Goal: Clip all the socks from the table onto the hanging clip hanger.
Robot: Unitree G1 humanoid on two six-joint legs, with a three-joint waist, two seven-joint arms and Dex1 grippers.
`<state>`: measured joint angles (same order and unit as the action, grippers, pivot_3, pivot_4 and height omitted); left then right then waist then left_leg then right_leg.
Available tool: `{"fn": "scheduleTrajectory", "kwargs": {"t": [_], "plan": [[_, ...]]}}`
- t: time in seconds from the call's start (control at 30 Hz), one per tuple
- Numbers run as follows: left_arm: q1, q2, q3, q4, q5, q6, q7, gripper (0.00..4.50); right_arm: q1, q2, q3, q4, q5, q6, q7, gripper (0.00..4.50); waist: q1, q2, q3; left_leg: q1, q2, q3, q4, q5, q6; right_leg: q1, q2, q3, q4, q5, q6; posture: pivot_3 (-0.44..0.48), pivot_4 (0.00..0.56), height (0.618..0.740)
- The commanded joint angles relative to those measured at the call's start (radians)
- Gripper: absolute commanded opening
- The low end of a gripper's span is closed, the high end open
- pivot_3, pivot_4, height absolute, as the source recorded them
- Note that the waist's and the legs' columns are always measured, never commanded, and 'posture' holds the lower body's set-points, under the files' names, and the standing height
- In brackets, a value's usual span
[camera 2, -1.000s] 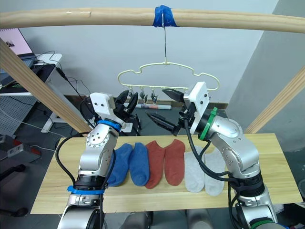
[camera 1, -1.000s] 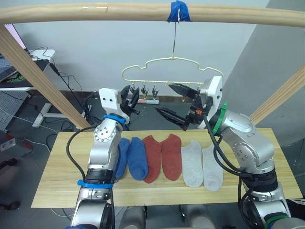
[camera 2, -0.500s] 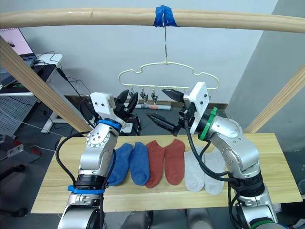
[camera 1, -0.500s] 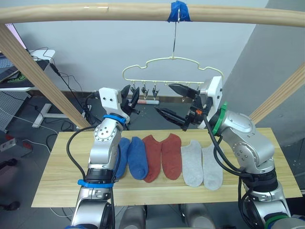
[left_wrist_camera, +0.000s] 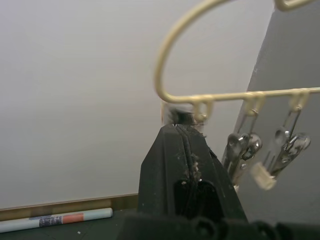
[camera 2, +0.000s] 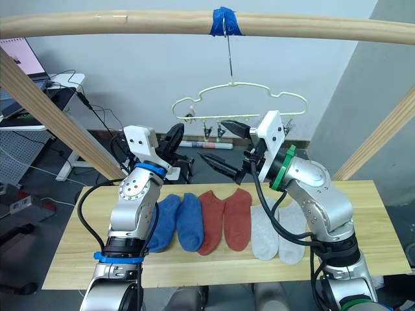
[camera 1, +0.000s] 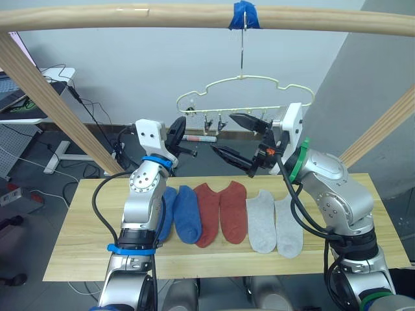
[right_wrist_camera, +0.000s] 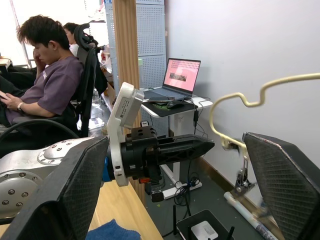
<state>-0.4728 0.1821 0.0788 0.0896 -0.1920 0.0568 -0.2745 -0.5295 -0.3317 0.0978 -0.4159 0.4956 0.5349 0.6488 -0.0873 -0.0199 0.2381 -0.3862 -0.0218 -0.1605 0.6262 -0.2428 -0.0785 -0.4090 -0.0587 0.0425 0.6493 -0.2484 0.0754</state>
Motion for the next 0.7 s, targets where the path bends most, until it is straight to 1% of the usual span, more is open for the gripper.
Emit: {"fn": "scheduleTrajectory", "kwargs": {"t": [0.03, 0.23, 0.27, 0.57, 0.67, 0.7], "plan": [[-0.006, 0.027, 0.015, -0.046, -0.002, 0.008, -0.007, 0.01, 0.011, -0.013, -0.022, -0.019, 0.013, -0.005, 0.0, 4.5, 0.0, 0.0, 0.0, 0.0, 0.0, 0.0, 0.0, 0.0, 0.0, 0.0, 0.0, 0.0, 0.0, 0.0, 0.0, -0.15, 0.255, 0.74], [0.034, 0.066, 0.018, -0.087, -0.015, 0.045, -0.033, 0.01, 0.065, -0.038, -0.026, -0.027, 0.013, -0.001, -0.002, 4.5, 0.0, 0.0, 0.003, 0.0, 0.0, 0.0, 0.0, 0.0, 0.0, 0.0, 0.0, 0.0, 0.0, 0.0, 0.0, -0.138, 0.256, 0.74], [0.046, 0.07, 0.02, -0.097, -0.017, 0.048, -0.034, 0.01, 0.065, -0.036, -0.027, -0.028, 0.013, -0.001, -0.007, 4.5, 0.0, 0.0, 0.004, 0.0, 0.0, 0.0, 0.0, 0.0, 0.0, 0.0, 0.0, 0.0, 0.0, 0.0, 0.0, -0.143, 0.263, 0.74], [0.103, 0.077, 0.027, -0.164, -0.021, 0.072, -0.036, 0.01, 0.055, -0.041, -0.027, -0.023, 0.011, -0.012, -0.008, 4.5, 0.0, 0.0, 0.007, 0.0, 0.0, 0.0, 0.0, 0.0, 0.0, 0.0, 0.0, 0.0, 0.0, 0.0, 0.0, -0.138, 0.262, 0.74], [0.121, 0.077, 0.025, -0.187, -0.033, 0.079, -0.051, 0.59, 0.049, -0.04, -0.026, -0.02, 0.009, -0.015, -0.007, 4.5, 0.001, 0.0, 0.008, 0.0, 0.0, 0.0, 0.0, 0.0, 0.0, 0.0, 0.0, 0.0, -0.001, 0.0, 0.0, -0.134, 0.263, 0.74], [0.126, 0.076, 0.024, -0.195, -0.036, 0.083, -0.053, 0.87, 0.048, -0.041, -0.026, -0.021, 0.009, -0.015, -0.007, 4.5, 0.001, 0.0, 0.008, 0.0, 0.0, 0.0, 0.0, 0.0, 0.0, 0.0, 0.0, 0.0, -0.001, 0.0, 0.0, -0.133, 0.263, 0.74]]}}
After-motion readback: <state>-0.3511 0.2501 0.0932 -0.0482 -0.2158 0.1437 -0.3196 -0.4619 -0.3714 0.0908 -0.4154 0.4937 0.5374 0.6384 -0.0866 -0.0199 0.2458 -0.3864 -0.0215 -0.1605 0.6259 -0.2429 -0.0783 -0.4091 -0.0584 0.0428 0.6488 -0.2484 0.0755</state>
